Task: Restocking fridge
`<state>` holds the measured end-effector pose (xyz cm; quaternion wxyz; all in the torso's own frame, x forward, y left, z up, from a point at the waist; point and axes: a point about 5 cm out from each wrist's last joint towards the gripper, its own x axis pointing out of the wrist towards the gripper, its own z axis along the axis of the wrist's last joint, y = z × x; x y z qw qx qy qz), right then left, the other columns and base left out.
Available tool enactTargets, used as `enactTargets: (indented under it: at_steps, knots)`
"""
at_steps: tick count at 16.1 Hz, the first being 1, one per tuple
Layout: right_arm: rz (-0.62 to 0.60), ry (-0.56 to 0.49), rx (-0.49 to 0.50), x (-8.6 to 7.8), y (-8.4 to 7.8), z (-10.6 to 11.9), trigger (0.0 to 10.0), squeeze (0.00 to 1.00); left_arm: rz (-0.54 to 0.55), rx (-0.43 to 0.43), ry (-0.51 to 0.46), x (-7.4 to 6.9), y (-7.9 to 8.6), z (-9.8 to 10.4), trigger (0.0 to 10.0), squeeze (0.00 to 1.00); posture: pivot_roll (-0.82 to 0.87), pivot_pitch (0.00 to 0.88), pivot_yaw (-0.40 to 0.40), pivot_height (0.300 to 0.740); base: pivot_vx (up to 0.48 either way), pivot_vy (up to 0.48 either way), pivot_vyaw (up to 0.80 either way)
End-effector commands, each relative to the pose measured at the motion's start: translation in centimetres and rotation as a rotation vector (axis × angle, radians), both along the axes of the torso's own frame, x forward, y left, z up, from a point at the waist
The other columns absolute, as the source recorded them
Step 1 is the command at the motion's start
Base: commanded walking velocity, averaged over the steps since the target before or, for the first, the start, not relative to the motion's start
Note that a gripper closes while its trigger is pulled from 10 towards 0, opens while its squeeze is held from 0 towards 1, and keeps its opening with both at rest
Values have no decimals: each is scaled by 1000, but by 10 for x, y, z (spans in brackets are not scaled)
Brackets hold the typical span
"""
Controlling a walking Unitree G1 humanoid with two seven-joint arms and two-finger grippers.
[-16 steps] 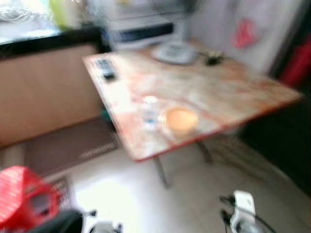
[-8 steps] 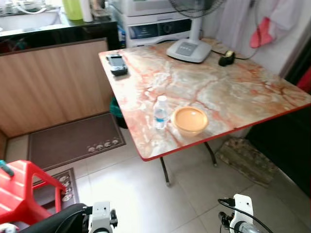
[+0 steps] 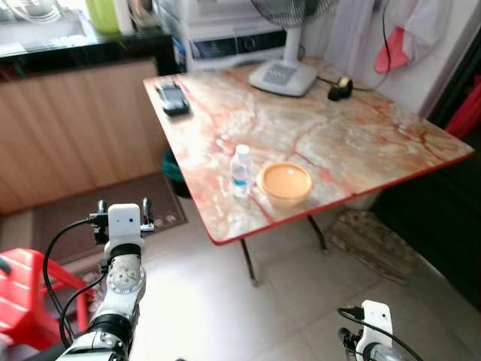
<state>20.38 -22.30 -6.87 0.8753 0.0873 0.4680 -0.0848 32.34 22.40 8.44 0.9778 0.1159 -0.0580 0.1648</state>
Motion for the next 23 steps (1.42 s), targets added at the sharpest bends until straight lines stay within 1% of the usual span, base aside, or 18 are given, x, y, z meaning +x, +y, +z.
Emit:
enactTargets:
  at_steps: [1, 2, 3, 4, 5, 6, 7, 8, 9, 12, 14, 15, 17, 19, 21, 22, 23]
  knots:
    - [-4, 1, -4, 0, -2, 0, 10000, 0, -90, -12, -83, 19, -9, 30, 10000, 0, 144, 0, -59, 740, 0, 0, 0]
    - [-8, 0, -4, 0, -2, 1, 10000, 0, -162, 4, -103, 26, -18, 42, 10000, 0, 144, 0, -59, 740, 0, 0, 0]
    - [-14, -2, -4, 0, -3, 1, 10000, 0, -243, 26, -106, 34, -32, 51, 10000, 0, 152, 0, -63, 740, 0, 0, 0]
    - [-24, -4, -6, 1, -3, 1, 10000, 0, -322, 4, -132, 39, -48, 61, 10000, 0, 148, 0, -64, 740, 0, 0, 0]
    - [-29, -7, -5, 1, -3, 1, 10000, 0, -341, -7, -137, 40, -52, 63, 10000, 0, 146, 0, -63, 740, 0, 0, 0]
    - [-37, -12, -4, 2, -3, 2, 10000, 0, -373, -61, -138, 41, -61, 62, 10000, 0, 142, 0, -63, 740, 0, 0, 0]
    - [-38, -15, -6, 2, -3, 2, 10000, 0, -392, -70, -120, 41, -65, 59, 10000, 0, 142, 0, -65, 740, 0, 0, 0]
    - [-39, -17, -11, 3, -3, 2, 10000, 0, -382, -65, -97, 41, -64, 56, 10000, 0, 142, 0, -65, 740, 0, 0, 0]
    - [-39, -17, -15, 2, -3, 2, 10000, 0, -372, -77, -95, 41, -61, 56, 10000, 0, 139, 0, -68, 740, 0, 0, 0]
    - [-32, -12, -25, -1, -2, 0, 10000, 0, -395, -99, -105, 39, -59, 58, 10000, 0, 118, 0, -55, 740, 0, 0, 0]
    - [-23, -7, -38, -6, -2, -2, 10000, 0, -413, -82, -110, 34, -59, 58, 10000, 0, 101, 6, -36, 740, 0, 0, 0]
    - [-29, -1, -51, -12, -5, -5, 10000, 0, -417, -60, -122, 27, -61, 56, 10000, 0, 103, 6, -17, 740, 0, 0, 0]
    - [-24, -5, -65, -18, -8, -7, 10000, 0, -436, -18, -140, 19, -63, 56, 10000, 0, 103, 4, -3, 740, 0, 0, 0]
    - [-66, -8, -82, -30, -13, -11, 10000, 0, -440, 25, -139, 6, -63, 52, 10000, 0, 78, 6, 32, 740, 0, 0, 0]
    - [-96, -12, -85, -37, -14, -14, 10000, 0, -480, 84, -133, -6, -67, 51, 10000, 0, 81, 11, 45, 740, 0, 0, 0]
    - [-103, -12, -81, -40, -12, -15, 10000, 0, -455, 55, -134, -8, -61, 54, 10000, 0, 74, 11, 54, 740, 0, 0, 0]
    - [-98, -16, -79, -39, -9, -15, 10000, 0, -423, 15, -149, -4, -55, 60, 10000, 0, 65, 25, 57, 740, 0, 0, 0]
